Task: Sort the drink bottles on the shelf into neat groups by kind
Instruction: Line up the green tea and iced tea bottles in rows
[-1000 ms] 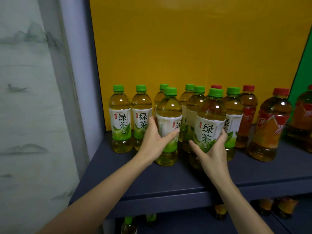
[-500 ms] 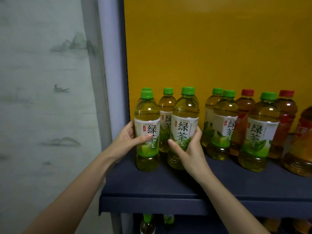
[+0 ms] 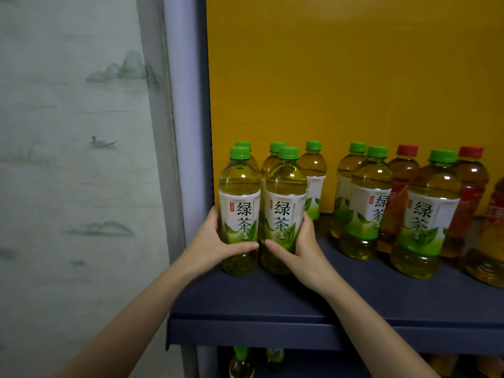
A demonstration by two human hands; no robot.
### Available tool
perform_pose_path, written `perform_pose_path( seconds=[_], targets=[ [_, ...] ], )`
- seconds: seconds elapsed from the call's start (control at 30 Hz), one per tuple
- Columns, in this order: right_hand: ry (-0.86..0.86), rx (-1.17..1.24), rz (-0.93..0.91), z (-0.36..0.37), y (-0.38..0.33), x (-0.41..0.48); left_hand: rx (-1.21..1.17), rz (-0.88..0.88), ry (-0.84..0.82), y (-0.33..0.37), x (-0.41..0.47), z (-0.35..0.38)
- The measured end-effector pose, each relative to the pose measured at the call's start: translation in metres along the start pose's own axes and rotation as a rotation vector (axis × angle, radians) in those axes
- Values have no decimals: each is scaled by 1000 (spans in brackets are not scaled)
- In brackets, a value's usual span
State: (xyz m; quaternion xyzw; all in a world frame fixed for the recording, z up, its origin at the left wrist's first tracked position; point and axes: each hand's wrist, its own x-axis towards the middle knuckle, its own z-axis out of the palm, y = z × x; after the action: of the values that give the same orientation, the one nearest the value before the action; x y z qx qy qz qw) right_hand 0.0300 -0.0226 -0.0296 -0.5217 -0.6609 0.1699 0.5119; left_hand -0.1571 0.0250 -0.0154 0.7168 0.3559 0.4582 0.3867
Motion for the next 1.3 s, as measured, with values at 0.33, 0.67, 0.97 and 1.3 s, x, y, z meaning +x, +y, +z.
perform_pose_path(
  seconds=[0.33, 0.67, 0.97, 1.3],
  targets=[
    [-34, -71, -9, 4, 2, 2, 28, 30, 15, -7, -4, -4],
    [-75, -73, 54, -8, -4, 1, 187, 88, 96, -5, -10, -3],
    [442, -194, 25, -74, 2, -26, 351, 621, 428, 24, -34, 5],
    [419, -355, 97, -101, 40, -18, 286, 341, -59, 44, -14, 115]
  ],
)
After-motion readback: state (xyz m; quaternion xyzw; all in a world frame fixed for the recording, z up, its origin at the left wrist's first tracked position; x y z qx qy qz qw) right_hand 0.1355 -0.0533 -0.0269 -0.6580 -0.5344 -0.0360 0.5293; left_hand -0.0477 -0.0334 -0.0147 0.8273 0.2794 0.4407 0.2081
